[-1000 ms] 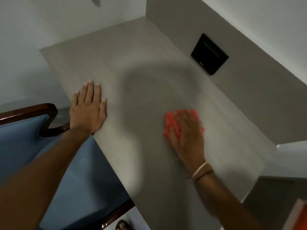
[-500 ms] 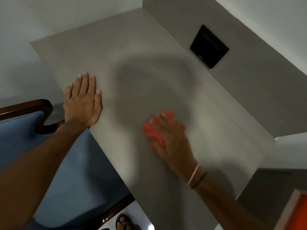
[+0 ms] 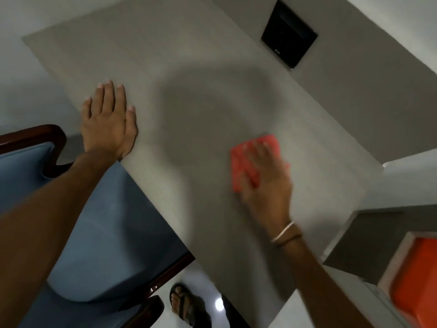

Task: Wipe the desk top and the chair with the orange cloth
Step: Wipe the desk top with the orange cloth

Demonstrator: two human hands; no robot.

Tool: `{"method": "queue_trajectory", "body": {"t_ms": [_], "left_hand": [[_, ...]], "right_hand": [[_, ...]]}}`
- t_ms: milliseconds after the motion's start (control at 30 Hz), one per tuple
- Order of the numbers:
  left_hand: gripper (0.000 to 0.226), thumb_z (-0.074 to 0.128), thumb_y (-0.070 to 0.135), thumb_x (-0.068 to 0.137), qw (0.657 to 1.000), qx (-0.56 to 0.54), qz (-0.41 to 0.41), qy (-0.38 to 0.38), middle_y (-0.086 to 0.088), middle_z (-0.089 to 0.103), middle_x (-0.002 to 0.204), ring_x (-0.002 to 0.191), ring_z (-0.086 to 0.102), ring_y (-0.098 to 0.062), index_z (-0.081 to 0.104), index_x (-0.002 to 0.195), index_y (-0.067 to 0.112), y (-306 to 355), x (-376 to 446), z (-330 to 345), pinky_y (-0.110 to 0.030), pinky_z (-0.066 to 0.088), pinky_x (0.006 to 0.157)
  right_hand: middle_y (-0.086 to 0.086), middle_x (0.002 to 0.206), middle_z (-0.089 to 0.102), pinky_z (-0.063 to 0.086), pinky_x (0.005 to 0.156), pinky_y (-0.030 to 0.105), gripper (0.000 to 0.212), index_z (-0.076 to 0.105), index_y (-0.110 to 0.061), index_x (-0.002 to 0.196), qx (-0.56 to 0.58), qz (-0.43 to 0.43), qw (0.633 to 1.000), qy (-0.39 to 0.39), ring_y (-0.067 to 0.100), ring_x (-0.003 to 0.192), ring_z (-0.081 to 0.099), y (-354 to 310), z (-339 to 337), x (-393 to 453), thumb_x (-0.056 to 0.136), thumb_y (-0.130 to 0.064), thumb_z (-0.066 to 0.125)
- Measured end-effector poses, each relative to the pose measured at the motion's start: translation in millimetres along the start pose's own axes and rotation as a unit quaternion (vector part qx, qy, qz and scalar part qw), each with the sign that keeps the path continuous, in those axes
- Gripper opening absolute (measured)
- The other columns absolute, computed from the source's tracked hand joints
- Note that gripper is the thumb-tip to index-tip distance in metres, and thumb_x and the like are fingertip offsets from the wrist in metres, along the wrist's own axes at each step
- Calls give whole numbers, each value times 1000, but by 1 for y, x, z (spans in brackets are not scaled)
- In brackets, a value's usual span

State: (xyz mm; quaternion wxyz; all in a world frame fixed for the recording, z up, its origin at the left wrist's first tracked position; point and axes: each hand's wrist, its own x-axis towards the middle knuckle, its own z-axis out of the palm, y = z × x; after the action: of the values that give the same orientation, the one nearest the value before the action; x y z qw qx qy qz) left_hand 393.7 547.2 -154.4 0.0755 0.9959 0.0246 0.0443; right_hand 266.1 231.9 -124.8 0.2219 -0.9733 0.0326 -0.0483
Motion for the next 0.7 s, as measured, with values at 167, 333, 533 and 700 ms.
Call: {"method": "queue_trajectory", "body": {"t_ms": [167,333,533,700], "left_hand": [[62,18,39,107,1000,-6,3,-13,-19,15,168,156,14,-34,16,160,7,6,-13,0,-52,13,126],[59,20,37,109,1000,-3,6,-22,-18,13,169,156,13,-33,15,160,8,7,-18,-3,-51,13,127],[58,21,37,109,1000,-5,10,-20,-18,16,168,156,14,-33,18,159,7,6,-17,-3,-51,14,126],[57,26,34,109,1000,-5,21,-7,-18,18,168,156,16,-32,21,159,8,4,-15,-2,-50,15,125]], "right_hand": [[-3,151,47,50,99,48,68,40,-36,149,-48,-91,993,-56,29,132,50,-93,38,-115,84,-48,55],[-4,137,56,48,100,37,48,54,-27,143,147,-103,984,2,20,119,54,-120,32,-128,95,-27,52],[7,126,60,42,97,45,50,60,-28,136,-79,127,985,89,33,115,53,-2,-17,-36,92,-50,47],[12,155,47,27,121,50,54,47,-25,149,-145,66,986,38,36,143,40,-9,17,51,97,-41,43]]}}
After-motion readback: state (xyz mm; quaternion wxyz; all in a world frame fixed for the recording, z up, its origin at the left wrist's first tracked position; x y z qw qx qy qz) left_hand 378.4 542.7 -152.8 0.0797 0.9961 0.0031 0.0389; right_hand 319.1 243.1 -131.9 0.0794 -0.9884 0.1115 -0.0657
